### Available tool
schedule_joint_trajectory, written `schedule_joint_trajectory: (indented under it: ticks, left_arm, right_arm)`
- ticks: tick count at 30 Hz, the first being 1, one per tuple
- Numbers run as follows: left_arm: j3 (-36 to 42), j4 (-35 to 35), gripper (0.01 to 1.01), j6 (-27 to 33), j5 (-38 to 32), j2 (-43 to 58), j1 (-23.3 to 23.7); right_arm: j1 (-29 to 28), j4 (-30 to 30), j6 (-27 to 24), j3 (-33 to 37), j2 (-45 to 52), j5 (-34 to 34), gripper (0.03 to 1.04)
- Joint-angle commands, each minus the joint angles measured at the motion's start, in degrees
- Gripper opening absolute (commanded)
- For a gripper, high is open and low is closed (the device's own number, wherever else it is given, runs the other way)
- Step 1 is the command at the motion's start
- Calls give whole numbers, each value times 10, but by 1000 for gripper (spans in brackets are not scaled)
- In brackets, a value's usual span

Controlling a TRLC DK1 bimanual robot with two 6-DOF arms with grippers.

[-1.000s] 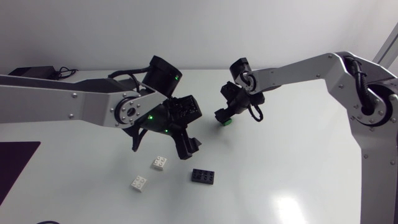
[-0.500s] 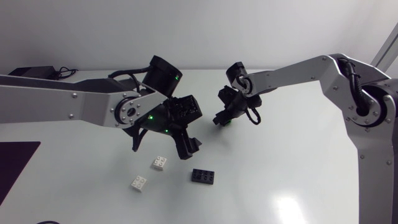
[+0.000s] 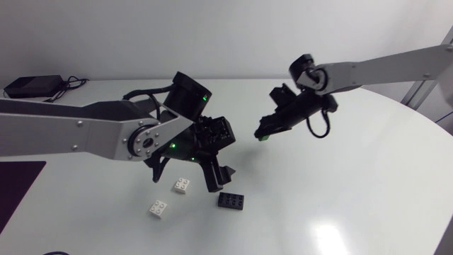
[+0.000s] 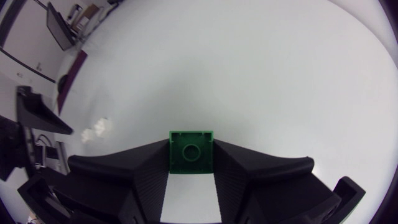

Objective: Separate the duplo bricks

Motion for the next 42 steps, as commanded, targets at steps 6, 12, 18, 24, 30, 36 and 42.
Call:
schedule_joint_trajectory:
  ticks: [6, 12, 18, 24, 30, 36, 42]
  left_arm:
    - [-72, 97, 975, -34, -35, -92, -60]
    - [-47, 128, 974, -91, -56, -79, -86]
    - [-24, 150, 967, -136, -56, -72, -88]
    - [-15, 180, 954, -159, -61, -70, -93]
    - [8, 189, 952, -173, -61, -44, -96]
    - [22, 201, 941, -179, -61, -26, -103]
    - [33, 210, 908, -185, -61, -21, -105]
  right_arm:
    - [-71, -88, 26, -68, -117, -178, 303]
    - [-71, -77, 50, -147, -211, -227, 303]
    - [-69, -37, 91, -196, -277, -249, 303]
    - [-68, -21, 93, -217, -300, -272, 305]
    - [-47, -5, 93, -229, -314, -274, 307]
    - [-38, 1, 97, -226, -314, -274, 307]
    - [-37, 23, 110, -232, -311, -273, 308]
